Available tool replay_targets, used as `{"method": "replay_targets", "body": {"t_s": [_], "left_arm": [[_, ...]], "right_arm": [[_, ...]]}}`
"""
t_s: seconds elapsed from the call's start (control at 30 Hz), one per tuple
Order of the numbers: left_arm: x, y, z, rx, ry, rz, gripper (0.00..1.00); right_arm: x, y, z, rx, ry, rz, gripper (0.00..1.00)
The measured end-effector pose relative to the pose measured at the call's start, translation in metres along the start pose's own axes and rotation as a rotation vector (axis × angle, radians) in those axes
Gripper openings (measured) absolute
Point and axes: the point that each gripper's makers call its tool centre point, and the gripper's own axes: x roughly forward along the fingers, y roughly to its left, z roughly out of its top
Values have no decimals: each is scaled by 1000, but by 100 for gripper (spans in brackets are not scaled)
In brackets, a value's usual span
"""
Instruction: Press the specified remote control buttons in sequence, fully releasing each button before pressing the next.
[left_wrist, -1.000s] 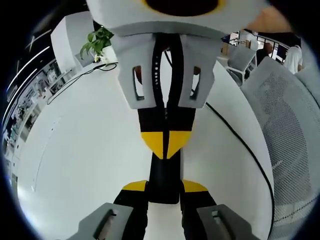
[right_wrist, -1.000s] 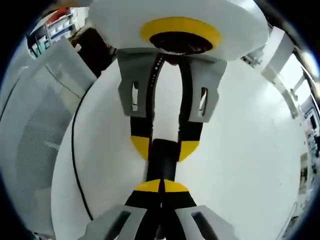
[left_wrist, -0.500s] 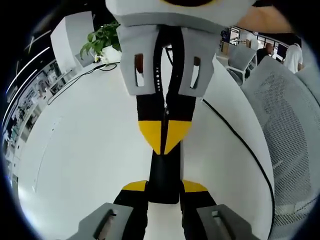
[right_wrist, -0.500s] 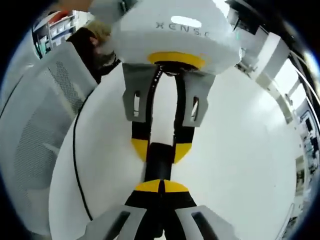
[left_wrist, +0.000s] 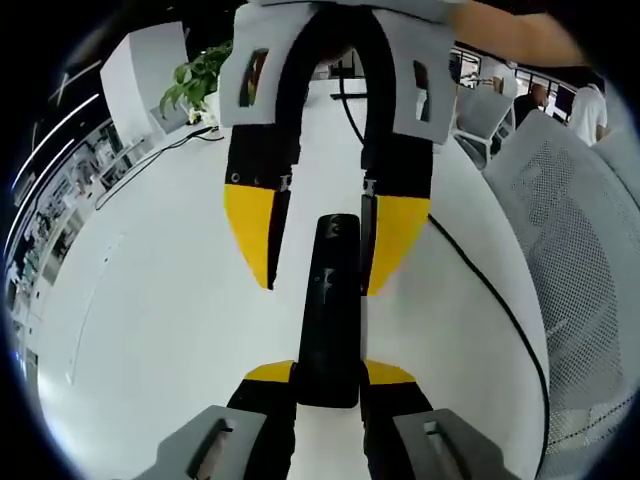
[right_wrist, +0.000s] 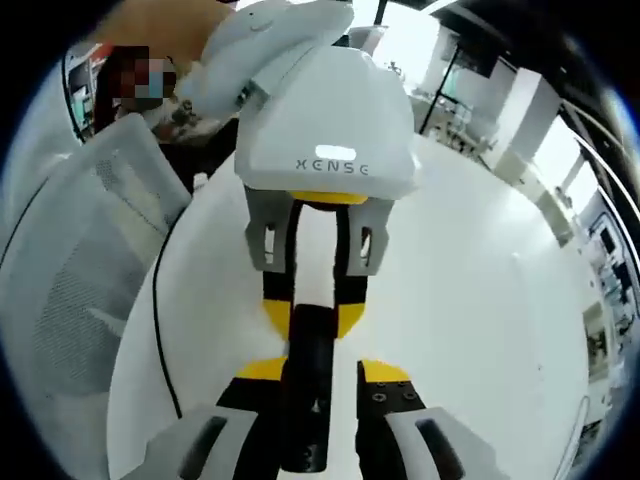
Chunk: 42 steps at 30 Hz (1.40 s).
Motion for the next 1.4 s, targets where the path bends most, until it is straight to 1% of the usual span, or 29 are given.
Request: {"method": "replay_targets", "body": {"t_s": [0.1, 0.33, 0.57, 0.67, 0.93, 1.4], "left_arm": [[0, 0, 0, 1, 1, 0, 23], [0, 0, 0, 3, 0, 2, 23], [0, 0, 0, 6, -1, 4, 23], [0, 0, 0, 9, -3, 5, 23], [0, 0, 0, -3, -21, 6, 23], [0, -1, 0, 0, -22, 11, 23]], "right_arm": [[-1, -1, 1, 2, -10, -13, 31], [-5, 0, 1, -4, -27, -30, 35], [-10, 0, 0, 1, -50, -59, 43], [-13, 0, -2, 11, -58, -64, 43], [-22, -2, -19, 46, -59, -88, 44], [-30, 2, -51, 101, -37, -112, 42]]}}
